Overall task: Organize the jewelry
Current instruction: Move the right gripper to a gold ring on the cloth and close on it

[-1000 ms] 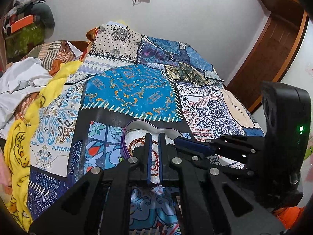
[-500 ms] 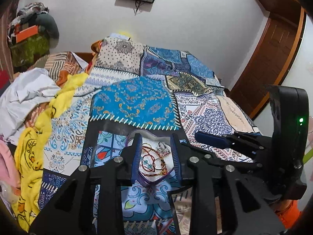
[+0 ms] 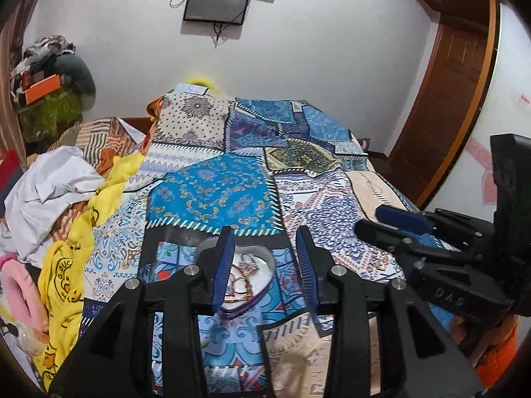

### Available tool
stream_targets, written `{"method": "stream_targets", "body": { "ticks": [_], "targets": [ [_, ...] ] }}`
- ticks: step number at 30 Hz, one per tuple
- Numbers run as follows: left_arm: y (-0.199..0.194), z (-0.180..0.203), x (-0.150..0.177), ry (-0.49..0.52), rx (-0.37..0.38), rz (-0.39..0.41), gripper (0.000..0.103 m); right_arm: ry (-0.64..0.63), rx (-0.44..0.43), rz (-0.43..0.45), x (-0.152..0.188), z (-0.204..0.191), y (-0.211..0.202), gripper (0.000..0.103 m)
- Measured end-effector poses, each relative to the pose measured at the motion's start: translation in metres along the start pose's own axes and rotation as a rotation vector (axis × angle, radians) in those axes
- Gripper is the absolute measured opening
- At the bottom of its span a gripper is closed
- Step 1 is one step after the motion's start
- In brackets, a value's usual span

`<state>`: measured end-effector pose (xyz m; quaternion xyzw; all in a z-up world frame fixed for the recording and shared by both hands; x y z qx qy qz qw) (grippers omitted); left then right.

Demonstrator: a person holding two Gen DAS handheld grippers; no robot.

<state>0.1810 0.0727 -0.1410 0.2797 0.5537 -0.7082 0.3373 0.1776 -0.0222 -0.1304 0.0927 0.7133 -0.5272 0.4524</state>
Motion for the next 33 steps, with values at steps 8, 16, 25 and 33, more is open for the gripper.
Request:
{"method": "stream_targets", "body": {
  "ticks": [8, 16, 25, 33],
  "targets": [
    [0.012, 0.046, 0.000, 0.061, 0.042, -0.028, 0.038, 0.065, 0.072, 0.039, 0.011, 0.050, -0.028, 0.038],
    [0.040, 0.090, 0.010, 0.100, 0.087, -0.086, 0.042, 0.140, 0.135, 0.039, 0.031, 0.100, -0.047, 0.038],
    [0.076, 0.110, 0.042, 0.112, 0.111, -0.196, 0.042, 0.178, 0.153, -0.083, 0.077, 0.134, -0.030, 0.044],
    [0.103, 0.099, 0.069, 0.103, 0.075, -0.281, 0.042, 0.135, 0.051, -0.146, 0.089, 0.115, -0.003, 0.044]
  ]
}}
Point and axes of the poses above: each gripper's, at about its wrist camera, not at the fingertips, and y roughly the way its jaws point, z to its right, x to its underside, the point moved 8 cm from there along y, roughly the way its jaws point, and after that the axes turned 2 degrees about x, right-handed, at the moved point
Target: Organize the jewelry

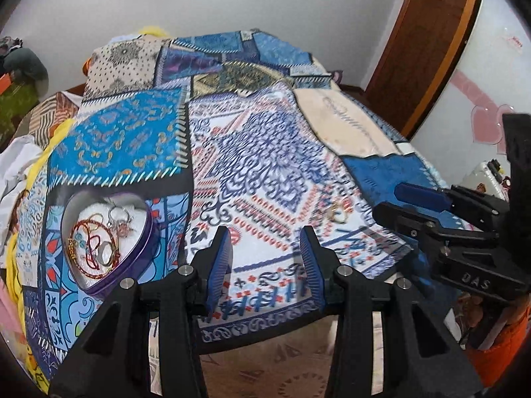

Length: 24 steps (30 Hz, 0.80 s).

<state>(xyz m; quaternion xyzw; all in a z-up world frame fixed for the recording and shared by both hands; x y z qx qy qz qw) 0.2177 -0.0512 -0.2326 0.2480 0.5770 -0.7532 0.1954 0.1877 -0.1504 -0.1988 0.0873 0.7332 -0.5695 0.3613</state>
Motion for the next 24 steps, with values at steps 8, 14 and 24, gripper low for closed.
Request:
{"method": "stream_targets", "body": {
  "ticks": [8, 14, 24],
  "targets": [
    [0.006, -0.013, 0.004, -0.014, 0.002, -0.017, 0.042, -0.016, -0.045, -0.039, 0.001, -0.012, 0.029, 0.044],
    [0.015, -0.006, 0.003, -0.001, 0.013, -0.028, 0.042, -0.043, -0.034, -0.034, 0.002, -0.016, 0.032, 0.033],
    [0.021, 0.017, -0.001, 0.029, 0.071, -0.036, 0.042, 0.002, -0.071, -0.019, -0.003, -0.011, 0.031, 0.017]
  ]
}}
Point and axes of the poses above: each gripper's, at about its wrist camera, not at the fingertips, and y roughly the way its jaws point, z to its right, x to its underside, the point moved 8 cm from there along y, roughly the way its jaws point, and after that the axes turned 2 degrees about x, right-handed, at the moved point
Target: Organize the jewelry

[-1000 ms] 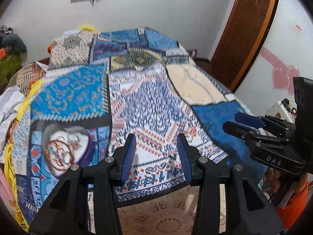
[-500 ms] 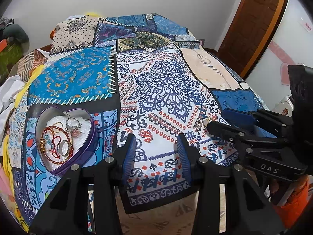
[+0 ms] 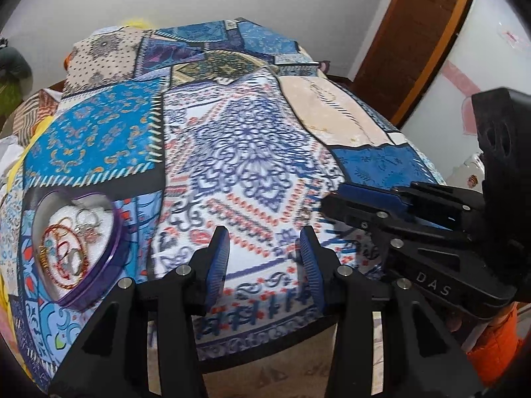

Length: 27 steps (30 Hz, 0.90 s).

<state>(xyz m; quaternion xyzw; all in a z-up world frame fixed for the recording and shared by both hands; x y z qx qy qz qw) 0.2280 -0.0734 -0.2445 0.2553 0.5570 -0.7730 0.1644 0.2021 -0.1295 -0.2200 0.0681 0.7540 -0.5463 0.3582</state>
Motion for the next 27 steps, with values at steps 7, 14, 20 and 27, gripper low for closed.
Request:
{"method": "stream_targets", "body": {
  "ticks": [7, 14, 20, 27],
  "targets": [
    [0.012, 0.017, -0.007, 0.034, 0.006, 0.009, 0.042, 0.021, 0.024, 0.033, -0.003, 0.009, -0.015, 0.017],
    [0.019, 0.027, -0.010, 0.080, -0.005, 0.016, 0.026, 0.049, 0.030, 0.040, -0.005, 0.021, -0.018, 0.017],
    [0.020, 0.024, -0.010, 0.073, -0.003, 0.022, 0.008, 0.050, 0.035, 0.049, -0.007, 0.023, -0.023, 0.017],
    [0.005, 0.021, -0.014, 0.054, -0.007, 0.060, 0.008, 0.044, 0.044, 0.063, -0.012, 0.020, -0.031, 0.017]
  ]
}}
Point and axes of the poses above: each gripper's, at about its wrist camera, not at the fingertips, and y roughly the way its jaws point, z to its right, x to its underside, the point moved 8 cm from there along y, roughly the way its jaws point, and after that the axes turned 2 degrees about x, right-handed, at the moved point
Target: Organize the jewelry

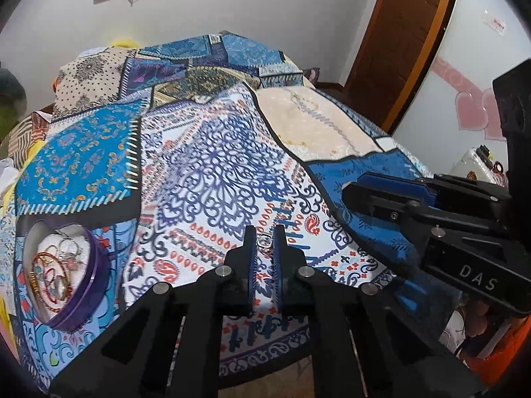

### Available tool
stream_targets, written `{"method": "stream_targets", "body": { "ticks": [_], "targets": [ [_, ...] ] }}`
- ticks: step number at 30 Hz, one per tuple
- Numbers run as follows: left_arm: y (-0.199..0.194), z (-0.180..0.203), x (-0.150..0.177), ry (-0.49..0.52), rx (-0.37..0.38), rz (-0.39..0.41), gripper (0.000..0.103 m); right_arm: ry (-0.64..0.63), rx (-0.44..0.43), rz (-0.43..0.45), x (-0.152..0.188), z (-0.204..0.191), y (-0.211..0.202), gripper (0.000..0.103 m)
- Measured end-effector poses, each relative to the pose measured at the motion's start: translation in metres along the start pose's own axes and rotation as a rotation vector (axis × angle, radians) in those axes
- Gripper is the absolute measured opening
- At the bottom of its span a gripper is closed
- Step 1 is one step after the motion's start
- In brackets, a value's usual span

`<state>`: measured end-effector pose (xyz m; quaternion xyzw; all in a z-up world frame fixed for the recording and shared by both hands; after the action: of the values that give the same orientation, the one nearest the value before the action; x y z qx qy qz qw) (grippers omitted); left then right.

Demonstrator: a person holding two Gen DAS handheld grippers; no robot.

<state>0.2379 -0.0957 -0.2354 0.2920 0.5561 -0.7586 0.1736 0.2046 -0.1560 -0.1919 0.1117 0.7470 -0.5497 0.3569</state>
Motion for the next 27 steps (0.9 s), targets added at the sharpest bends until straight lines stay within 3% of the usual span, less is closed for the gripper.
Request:
{"method": "stream_targets", "body": {
  "ticks": [13, 27],
  "targets": [
    [-0.068, -0.020, -0.018, -0.021, -0.043, 0.139, 0.008, -0.053, -0.004, 0.081, -0.021, -0.035, -0.033, 0.017],
    [-0.146, -0.056, -0.022, -0.063, -0.107, 0.293, 0.008, -0.127, -0.058, 0.163, -0.043, -0.097, -0.060, 0.018]
  ]
}}
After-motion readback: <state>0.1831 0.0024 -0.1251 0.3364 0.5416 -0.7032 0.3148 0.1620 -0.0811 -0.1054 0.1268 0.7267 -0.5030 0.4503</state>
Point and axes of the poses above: each gripper's, at about its wrist camera, not at the fingertips, and y roughly the way its jaws point, z to its right, x to its underside, the point moved 8 cm from there along y, roughly the way its jaws point, and after that the axes turned 2 degrees about x, right-handed, at the moved point
